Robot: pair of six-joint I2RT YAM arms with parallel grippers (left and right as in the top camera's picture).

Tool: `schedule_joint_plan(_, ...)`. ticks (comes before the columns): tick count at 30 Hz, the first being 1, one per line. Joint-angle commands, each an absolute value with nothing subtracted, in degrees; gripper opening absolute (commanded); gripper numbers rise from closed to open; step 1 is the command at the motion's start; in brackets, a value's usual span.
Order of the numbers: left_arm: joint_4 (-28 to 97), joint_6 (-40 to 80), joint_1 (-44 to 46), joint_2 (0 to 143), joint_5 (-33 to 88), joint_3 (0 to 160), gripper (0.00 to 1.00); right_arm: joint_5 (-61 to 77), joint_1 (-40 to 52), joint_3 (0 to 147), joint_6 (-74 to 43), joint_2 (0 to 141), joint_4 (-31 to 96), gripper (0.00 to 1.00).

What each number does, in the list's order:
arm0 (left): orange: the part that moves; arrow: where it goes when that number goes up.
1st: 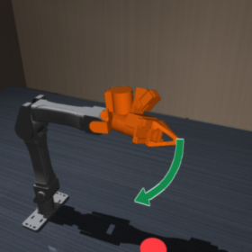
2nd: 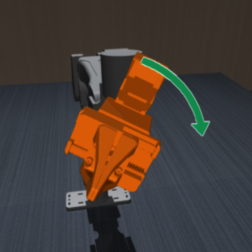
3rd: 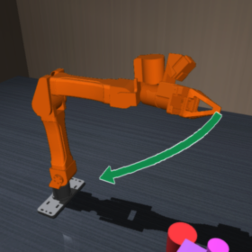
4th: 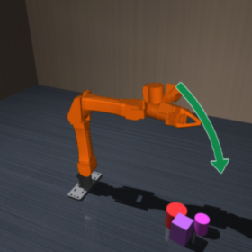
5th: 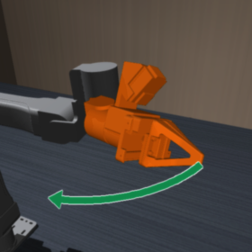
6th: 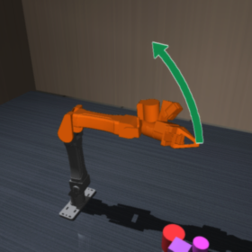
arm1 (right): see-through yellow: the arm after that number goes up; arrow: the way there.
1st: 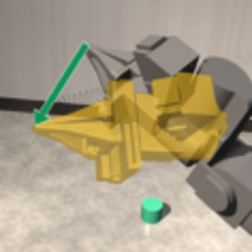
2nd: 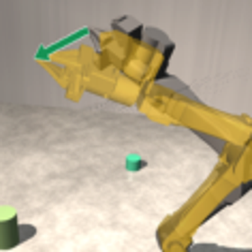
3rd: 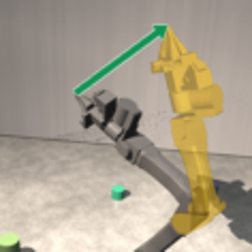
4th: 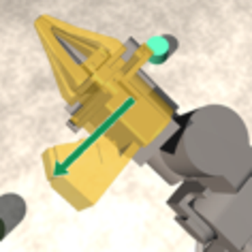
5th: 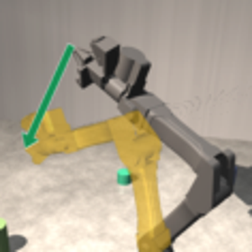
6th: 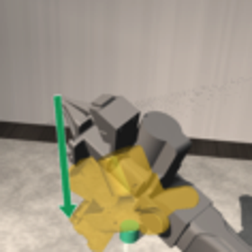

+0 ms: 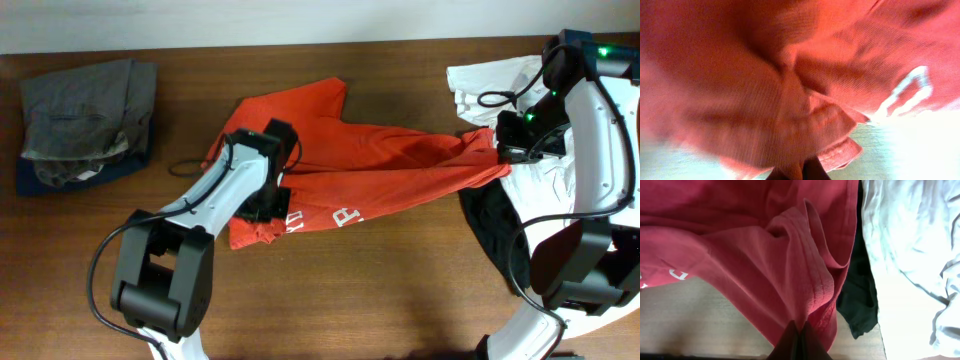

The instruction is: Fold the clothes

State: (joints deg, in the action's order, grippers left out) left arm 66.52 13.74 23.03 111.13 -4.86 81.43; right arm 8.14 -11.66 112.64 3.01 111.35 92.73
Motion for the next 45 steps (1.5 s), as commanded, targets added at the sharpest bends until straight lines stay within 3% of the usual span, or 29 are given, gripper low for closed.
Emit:
schedule_joint_plan(1, 70.0, 14.1, 22.8, 110.5, -10.0, 89.7, 0.01, 7.3, -11.7, 112.7, 3.2, 110.9, 92.8, 0.04)
schedule_joint_plan(11, 83.3, 14.0, 15.5, 110.3, -16.4, 110.0, 0.01, 10.1, -11.7, 112.7, 4.7, 108.4, 93.7, 0.04)
schedule_joint_plan(21, 84.1, 9.3, 5.6, 107.2, -16.9, 116.4, 0.01, 10.1, -11.7, 113.2, 4.7, 101.4, 93.9, 0.04)
schedule_joint_plan(33, 79.2, 4.2, 5.1, 100.9, -17.0, 120.0, 0.01, 10.1, -11.7, 113.2, 4.7, 96.6, 96.5, 0.04)
schedule_joint_plan(45, 84.1, 2.9, 5.1, 96.6, -12.2, 124.6, 0.00, 11.2, -11.7, 113.1, 4.6, 93.0, 97.4, 0.04)
